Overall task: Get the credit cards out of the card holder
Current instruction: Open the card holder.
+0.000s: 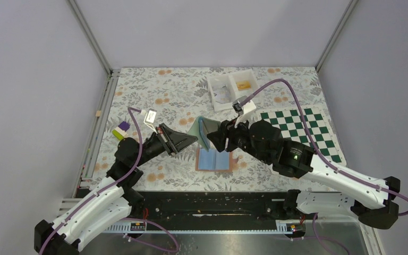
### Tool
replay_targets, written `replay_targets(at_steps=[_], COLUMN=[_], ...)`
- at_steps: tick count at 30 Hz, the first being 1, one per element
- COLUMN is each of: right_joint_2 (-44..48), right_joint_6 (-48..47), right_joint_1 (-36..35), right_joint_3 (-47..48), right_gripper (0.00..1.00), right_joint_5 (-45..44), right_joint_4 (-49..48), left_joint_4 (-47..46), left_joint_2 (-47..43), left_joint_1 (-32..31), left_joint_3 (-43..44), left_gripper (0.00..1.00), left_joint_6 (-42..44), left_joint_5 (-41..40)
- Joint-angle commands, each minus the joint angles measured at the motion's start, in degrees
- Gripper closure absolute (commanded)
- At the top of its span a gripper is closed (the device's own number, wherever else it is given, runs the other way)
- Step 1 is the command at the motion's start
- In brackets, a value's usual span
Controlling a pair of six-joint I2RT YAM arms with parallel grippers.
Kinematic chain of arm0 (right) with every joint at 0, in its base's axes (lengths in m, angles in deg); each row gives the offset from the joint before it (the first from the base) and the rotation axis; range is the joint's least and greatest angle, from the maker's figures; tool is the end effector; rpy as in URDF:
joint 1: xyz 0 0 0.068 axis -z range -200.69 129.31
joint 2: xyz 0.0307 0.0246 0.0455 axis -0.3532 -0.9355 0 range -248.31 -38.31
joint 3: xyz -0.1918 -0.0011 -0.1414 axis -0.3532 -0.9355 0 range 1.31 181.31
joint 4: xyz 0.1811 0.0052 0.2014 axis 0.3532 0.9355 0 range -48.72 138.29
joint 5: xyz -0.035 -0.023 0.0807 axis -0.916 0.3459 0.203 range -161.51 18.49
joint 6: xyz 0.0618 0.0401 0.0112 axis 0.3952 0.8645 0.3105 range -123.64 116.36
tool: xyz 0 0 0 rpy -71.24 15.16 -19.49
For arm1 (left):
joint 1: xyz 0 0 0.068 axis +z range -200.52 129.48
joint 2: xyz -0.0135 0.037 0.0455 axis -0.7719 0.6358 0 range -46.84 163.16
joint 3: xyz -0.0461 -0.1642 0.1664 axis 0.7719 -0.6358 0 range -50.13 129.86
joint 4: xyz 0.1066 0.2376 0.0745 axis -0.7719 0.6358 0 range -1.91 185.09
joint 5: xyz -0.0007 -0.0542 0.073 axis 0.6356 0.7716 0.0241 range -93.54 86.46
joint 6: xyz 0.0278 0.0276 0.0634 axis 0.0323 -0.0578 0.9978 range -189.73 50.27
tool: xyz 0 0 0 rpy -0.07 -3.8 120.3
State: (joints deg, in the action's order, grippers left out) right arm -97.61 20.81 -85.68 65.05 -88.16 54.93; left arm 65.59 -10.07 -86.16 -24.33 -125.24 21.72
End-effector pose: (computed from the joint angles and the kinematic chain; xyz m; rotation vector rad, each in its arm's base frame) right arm 0.1369 0.2512 0.3678 -0.4127 1.7625 0.8891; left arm 0.1689 -0.1540 0.2865 0.1504 1.5894 -1.5881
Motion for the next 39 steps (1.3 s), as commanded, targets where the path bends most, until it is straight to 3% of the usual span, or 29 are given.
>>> replay_targets(at_steps=[1,9,13,19,28,34,39], right_joint_2=[3.82,4.87,3.84,3.36,7.87,10.45,12.99], right_joint_6=[-4.8,-7.52,-7.49,-7.15,-6.54,-4.49,-6.08], right_joint_1=[-0.32,-0.32,-0.32,-0.31,-0.33,-0.31,-0.36], right_joint_3=[-1.87,-3.83,-3.56,-3.72,-4.82,-4.75,-6.09], right_gripper=[0.43,0.35,0.25,0.25,0.34,0.29,0.25], right_joint_5=[-3.3,-4.06,-2.18,-4.91,-5.57,-2.74,-5.84], right_joint_4=[-0.7,-2.03,-2.4,-3.63,-5.0,-3.09,-2.27], left_joint_4=[-3.6,-4.22,-4.65,-5.61,-4.52,-4.47,-7.7], left_joint_2=[-1.09,-0.7,-0.43,-0.04,0.05,0.05,0.18], left_joint_1=[0.22,0.22,0.22,0.22,0.28,0.22,0.22], left_joint_3=[3.02,3.54,3.54,3.51,3.46,3.32,2.27], left_gripper=[1.0,1.0,1.0,1.0,1.0,1.0,1.0], left_joint_6=[0.06,-0.39,-0.7,-1.01,0.07,0.8,0.28], left_joint_5=[1.16,2.14,2.53,3.62,3.69,3.42,4.04])
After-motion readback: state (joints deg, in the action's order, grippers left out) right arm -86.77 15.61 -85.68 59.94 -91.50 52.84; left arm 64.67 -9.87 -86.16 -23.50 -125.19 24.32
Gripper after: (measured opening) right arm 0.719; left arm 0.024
